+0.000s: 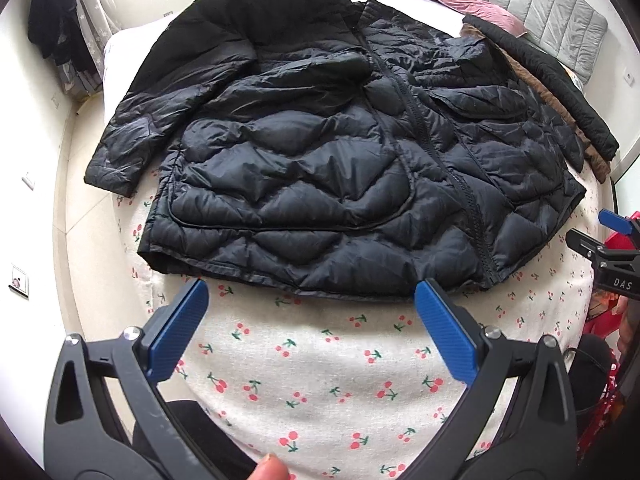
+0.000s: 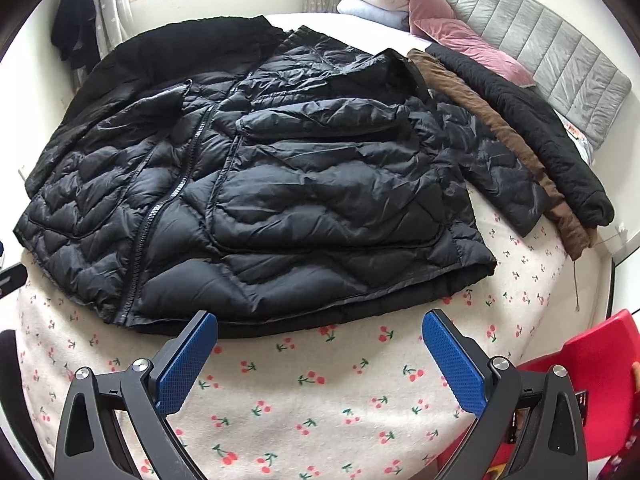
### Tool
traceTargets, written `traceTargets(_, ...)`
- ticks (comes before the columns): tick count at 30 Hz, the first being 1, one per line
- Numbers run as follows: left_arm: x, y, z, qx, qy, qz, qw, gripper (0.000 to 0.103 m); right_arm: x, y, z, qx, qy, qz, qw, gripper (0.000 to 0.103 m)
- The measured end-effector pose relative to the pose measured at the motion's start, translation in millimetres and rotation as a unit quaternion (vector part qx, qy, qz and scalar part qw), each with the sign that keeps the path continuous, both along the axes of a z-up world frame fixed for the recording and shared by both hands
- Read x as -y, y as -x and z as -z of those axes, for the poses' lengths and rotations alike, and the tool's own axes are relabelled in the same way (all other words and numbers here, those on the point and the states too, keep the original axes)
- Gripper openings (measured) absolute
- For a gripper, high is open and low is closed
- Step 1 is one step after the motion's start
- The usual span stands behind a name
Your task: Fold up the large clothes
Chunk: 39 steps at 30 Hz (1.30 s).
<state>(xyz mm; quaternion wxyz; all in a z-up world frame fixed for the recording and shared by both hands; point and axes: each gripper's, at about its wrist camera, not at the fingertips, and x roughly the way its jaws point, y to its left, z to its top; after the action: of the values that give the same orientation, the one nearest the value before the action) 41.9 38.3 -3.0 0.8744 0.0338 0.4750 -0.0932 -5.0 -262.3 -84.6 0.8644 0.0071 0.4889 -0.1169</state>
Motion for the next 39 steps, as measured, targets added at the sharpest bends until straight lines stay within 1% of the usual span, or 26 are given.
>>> traceTargets(1,-7.0,-6.1,2.6,-0.016,-0.001,-0.004,0.9999,0.103,6.9,-1.6,0.1,-0.001,-0.007,0.0,1.0,0.103)
traceTargets(2,-16.0,-12.3,3.5,-0.021,-0.001,-0.009,0.9997,0.103,20.1,-4.0,-0.1,-0.002,-0.018,0.004,1.0,0.103)
traceTargets(5,-44.6,-24.5,4.1,-0.023,0.0,-0.018,0.9996,0.103,60.2,-9.6,-2.3,0.006,-0.049,0.019,0.999,0.103)
traceTargets(8,-73.3,-41.1,5.2,-0.025,0.008,-0.024,0.9994,0.103,98.1,-15.2,-2.7,0.018,-0.068,0.041,0.997,0.103)
traceTargets(12,-102.7,-64.0,7.5,-0.02,0.008,-0.037,0.9991,0.103,149.7,-25.5,5.4,0.03,-0.095,0.077,0.992,0.103)
traceTargets(15,-117.2,-83.7,21.1,-0.037,0.03,-0.036,0.9982,0.101,186.4,-35.9,22.0,0.032,-0.141,0.1,0.984,0.103)
traceTargets(16,-119.1,-89.5,28.3,-0.05,0.047,-0.03,0.9972,0.097,192.6,-38.1,26.7,0.032,-0.151,0.104,0.983,0.1)
traceTargets(17,-120.2,-94.3,36.0,-0.065,0.062,-0.027,0.9956,0.09,200.8,-41.4,34.2,0.032,-0.167,0.11,0.979,0.098)
traceTargets(18,-119.4,-97.5,43.9,-0.081,0.075,-0.026,0.9935,0.085,206.8,-44.7,42.3,0.03,-0.185,0.114,0.976,0.087)
traceTargets(19,-116.7,-99.6,51.2,-0.095,0.091,-0.018,0.9911,0.07,210.2,-46.3,47.9,0.029,-0.197,0.116,0.973,0.068)
traceTargets(20,-111.7,-99.2,55.3,-0.098,0.101,-0.009,0.9899,0.06,212.2,-49.0,56.7,0.03,-0.221,0.115,0.968,0.057)
traceTargets(21,-105.0,-96.4,54.9,-0.088,0.098,-0.001,0.9913,0.055,211.1,-48.7,59.5,0.035,-0.234,0.112,0.965,0.033)
traceTargets(22,-98.7,-94.1,53.6,-0.081,0.092,0.009,0.9925,0.039,207.1,-47.7,60.9,0.047,-0.252,0.103,0.961,0.016)
traceTargets(23,-91.3,-91.7,51.2,-0.073,0.085,0.019,0.9936,0.029,202.6,-46.0,59.1,0.056,-0.258,0.097,0.96,0.013)
traceTargets(24,-84.9,-90.0,47.8,-0.064,0.073,0.021,0.995,0.025,195.5,-42.0,53.6,0.064,-0.248,0.095,0.962,0.01)
traceTargets(26,-77.5,-90.8,41.4,-0.05,0.061,0.027,0.9965,0.016,181.6,-28.8,38.5,0.075,-0.22,0.098,0.968,0.007)
traceTargets(29,-77.7,-87.7,27.7,-0.052,0.078,0.031,0.9951,0.014,164.6,2.9,10.4,0.105,-0.205,0.109,0.967,0.006)
traceTargets(30,-78.4,-84.2,23.1,-0.055,0.087,0.036,0.994,0.014,157.4,16.6,-0.8,0.113,-0.187,0.116,0.969,0.006)
traceTargets(32,-81.1,-70.7,12.9,-0.061,0.107,0.056,0.9908,0.014,145.0,35.5,-16.1,0.112,-0.15,0.128,0.974,0.005)
traceTargets(33,-80.0,-61.2,8.2,-0.066,0.111,0.072,0.9891,0.014,138.5,42.9,-20.3,0.105,-0.131,0.132,0.977,0.005)
traceTargets(34,-78.7,-53.2,6.0,-0.07,0.107,0.086,0.9881,0.014,128.1,52.7,-24.8,0.091,-0.099,0.137,0.981,0.005)
traceTargets(35,-76.5,-44.1,4.4,-0.076,0.094,0.102,0.9874,0.014,121.9,56.1,-27.0,0.081,-0.077,0.141,0.984,0.005)
traceTargets(36,-72.3,-34.8,5.4,-0.083,0.072,0.12,0.9866,0.014,115.3,59.0,-27.7,0.067,-0.056,0.144,0.986,0.006)
traceTargets(37,-69.9,-30.3,7.5,-0.092,0.055,0.13,0.9858,0.016,110.1,60.9,-26.4,0.049,-0.039,0.147,0.987,0.01)
traceTargets(38,-68.5,-25.8,11.5,-0.105,0.039,0.137,0.9842,0.021,105.8,61.7,-20.6,0.021,-0.024,0.149,0.988,0.01)
traceTargets(39,-69.9,-24.3,14.3,-0.113,0.029,0.132,0.9843,0.027,105.5,59.6,-17.1,0.006,-0.016,0.151,0.988,0.013)
